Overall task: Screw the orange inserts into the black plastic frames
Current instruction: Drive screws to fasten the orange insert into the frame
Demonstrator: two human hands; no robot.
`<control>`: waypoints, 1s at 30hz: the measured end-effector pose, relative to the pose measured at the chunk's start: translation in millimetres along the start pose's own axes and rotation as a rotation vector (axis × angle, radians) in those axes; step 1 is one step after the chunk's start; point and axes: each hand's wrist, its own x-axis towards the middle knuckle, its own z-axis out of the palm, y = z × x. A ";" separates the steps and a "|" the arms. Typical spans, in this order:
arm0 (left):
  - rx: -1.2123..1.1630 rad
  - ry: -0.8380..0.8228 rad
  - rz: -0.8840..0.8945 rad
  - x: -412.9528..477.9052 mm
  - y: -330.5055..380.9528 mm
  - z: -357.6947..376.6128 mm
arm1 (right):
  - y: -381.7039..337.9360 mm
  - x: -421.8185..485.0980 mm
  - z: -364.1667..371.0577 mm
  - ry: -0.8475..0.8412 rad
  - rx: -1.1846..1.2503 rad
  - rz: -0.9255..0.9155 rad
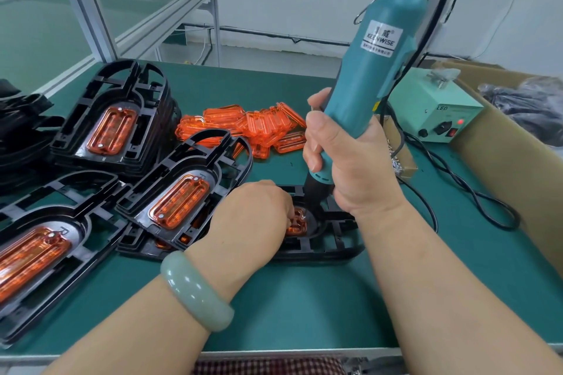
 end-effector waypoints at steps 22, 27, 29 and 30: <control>-0.015 0.002 -0.013 5.1 -0.8 1.0 | 2.7 0.2 -3.2 -0.041 0.023 0.005; -0.037 0.079 0.032 -2.3 -2.8 4.9 | -1.4 3.6 -4.7 0.057 0.124 0.018; -0.064 0.091 0.033 -0.7 -3.7 3.6 | -4.9 7.7 -5.3 0.106 0.198 0.016; -0.069 0.093 0.034 -0.1 -3.9 3.4 | -6.0 9.9 -5.6 0.133 0.231 0.017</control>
